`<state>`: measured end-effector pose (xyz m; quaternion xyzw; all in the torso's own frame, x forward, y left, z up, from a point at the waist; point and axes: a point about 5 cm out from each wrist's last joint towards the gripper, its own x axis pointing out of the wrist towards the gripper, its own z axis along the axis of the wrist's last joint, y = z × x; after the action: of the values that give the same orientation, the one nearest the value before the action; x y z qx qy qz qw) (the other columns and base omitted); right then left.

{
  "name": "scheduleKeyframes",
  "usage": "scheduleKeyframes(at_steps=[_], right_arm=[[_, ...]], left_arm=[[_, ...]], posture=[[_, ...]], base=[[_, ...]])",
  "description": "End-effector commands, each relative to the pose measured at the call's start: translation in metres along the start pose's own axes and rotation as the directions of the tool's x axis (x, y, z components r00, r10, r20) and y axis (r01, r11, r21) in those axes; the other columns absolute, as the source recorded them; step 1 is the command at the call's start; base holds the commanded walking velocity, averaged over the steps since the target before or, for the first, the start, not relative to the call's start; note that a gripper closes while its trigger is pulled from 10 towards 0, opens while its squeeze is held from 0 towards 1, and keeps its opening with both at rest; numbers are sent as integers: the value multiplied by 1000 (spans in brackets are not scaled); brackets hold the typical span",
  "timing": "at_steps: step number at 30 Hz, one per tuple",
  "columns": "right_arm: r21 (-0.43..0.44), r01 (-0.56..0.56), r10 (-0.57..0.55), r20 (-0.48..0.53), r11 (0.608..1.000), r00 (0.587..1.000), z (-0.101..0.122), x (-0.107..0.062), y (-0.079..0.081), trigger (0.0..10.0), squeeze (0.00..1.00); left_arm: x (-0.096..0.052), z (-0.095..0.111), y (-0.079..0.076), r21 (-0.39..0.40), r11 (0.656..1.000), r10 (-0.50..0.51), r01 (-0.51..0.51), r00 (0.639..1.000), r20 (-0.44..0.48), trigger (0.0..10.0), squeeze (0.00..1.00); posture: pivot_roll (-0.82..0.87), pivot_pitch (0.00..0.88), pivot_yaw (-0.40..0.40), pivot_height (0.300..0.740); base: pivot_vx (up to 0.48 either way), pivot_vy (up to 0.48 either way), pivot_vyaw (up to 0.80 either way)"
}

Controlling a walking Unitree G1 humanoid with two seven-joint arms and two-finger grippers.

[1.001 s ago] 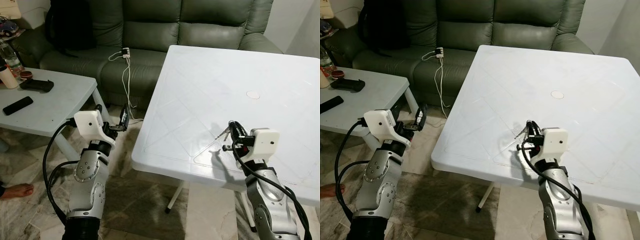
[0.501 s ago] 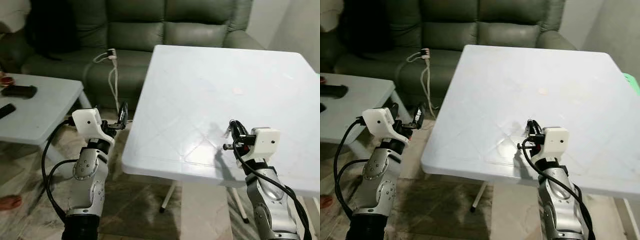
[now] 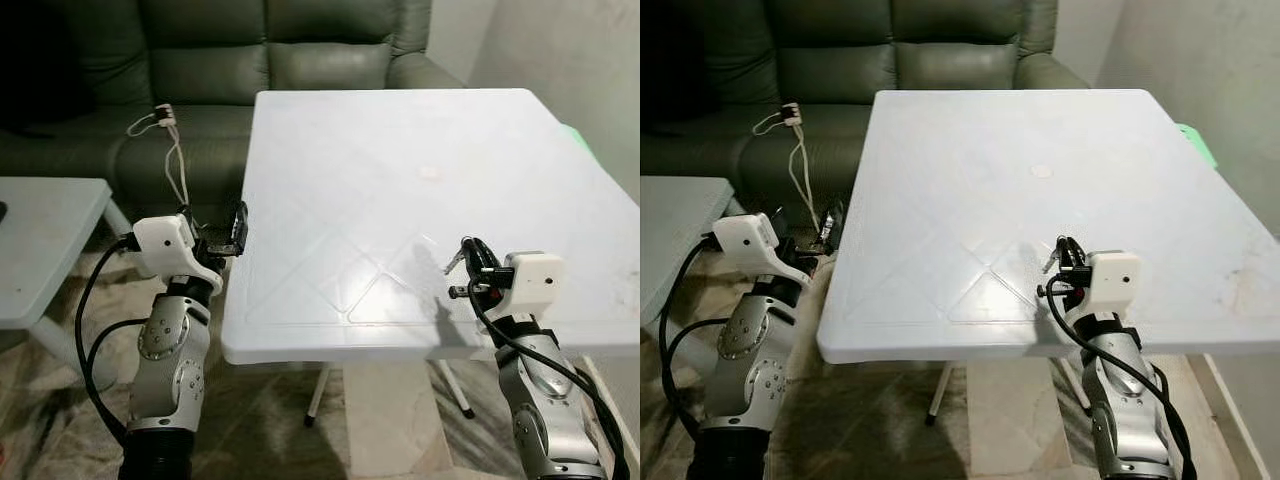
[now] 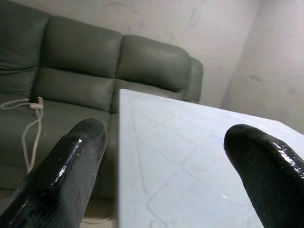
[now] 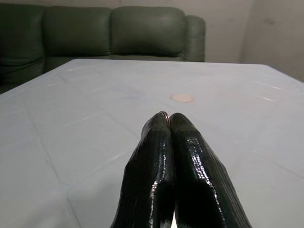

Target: Hang keys on a hook

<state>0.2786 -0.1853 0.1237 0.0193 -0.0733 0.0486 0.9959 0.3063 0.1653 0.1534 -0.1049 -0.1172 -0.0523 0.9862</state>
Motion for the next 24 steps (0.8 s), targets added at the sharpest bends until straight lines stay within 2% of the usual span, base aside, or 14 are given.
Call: scheduleKeyframes(at_steps=[1,12,24], right_arm=[[-7,-2,2,7,1000,1000,1,2,-1,10000,0],[-18,19,-19,7,1000,1000,3,5,-8,10000,0],[-24,42,-42,-7,999,999,-1,5,-15,10000,0]], left_arm=[[-1,0,0,9,1000,-9,9,1000,-1,10000,0],[1,1,12,47,999,5,-5,1000,-10,10000,0],[-1,-5,18,61,998,20,-18,999,-32,10000,0]], posture=[[-25,25,-20,740],[-22,23,-18,740],[-25,23,-14,740]], base=[[0,0,-781],[0,0,-785],[0,0,-785]])
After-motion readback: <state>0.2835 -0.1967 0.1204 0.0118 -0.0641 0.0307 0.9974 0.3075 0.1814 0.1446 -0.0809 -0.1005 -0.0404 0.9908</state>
